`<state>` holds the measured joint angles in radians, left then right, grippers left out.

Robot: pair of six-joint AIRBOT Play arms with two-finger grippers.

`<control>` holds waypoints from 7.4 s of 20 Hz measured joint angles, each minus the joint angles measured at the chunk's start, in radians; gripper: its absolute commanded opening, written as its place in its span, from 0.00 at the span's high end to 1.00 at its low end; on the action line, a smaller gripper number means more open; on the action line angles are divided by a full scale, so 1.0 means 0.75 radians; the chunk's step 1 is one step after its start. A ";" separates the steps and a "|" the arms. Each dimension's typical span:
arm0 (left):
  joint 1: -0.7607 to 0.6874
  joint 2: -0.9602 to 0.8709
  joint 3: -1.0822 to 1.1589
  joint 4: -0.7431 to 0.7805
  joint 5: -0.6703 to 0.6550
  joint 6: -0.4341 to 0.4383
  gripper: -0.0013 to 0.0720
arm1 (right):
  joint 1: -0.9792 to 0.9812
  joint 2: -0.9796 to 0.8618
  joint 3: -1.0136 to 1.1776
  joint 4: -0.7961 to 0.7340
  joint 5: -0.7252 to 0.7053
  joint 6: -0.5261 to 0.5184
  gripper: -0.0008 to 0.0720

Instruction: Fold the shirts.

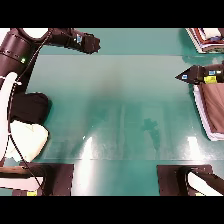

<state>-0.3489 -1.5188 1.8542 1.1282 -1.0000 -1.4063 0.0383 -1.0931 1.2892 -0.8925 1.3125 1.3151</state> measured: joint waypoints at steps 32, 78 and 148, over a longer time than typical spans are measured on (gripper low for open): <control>0.839 0.298 -0.434 0.423 -0.521 -0.008 0.00 | 0.001 0.000 0.000 0.004 -0.002 0.001 0.96; -0.458 0.523 -0.842 0.354 0.083 -0.701 0.02 | 0.001 -0.170 0.786 0.001 0.039 0.001 0.96; 0.247 0.553 -0.094 -0.042 0.096 0.072 0.94 | 0.385 -0.179 0.408 -0.124 -0.256 -0.141 0.97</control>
<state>-0.1638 -1.1042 1.7840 1.0969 -0.9283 -1.3521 0.3267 -1.2270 1.5951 -0.9855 1.1206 1.2091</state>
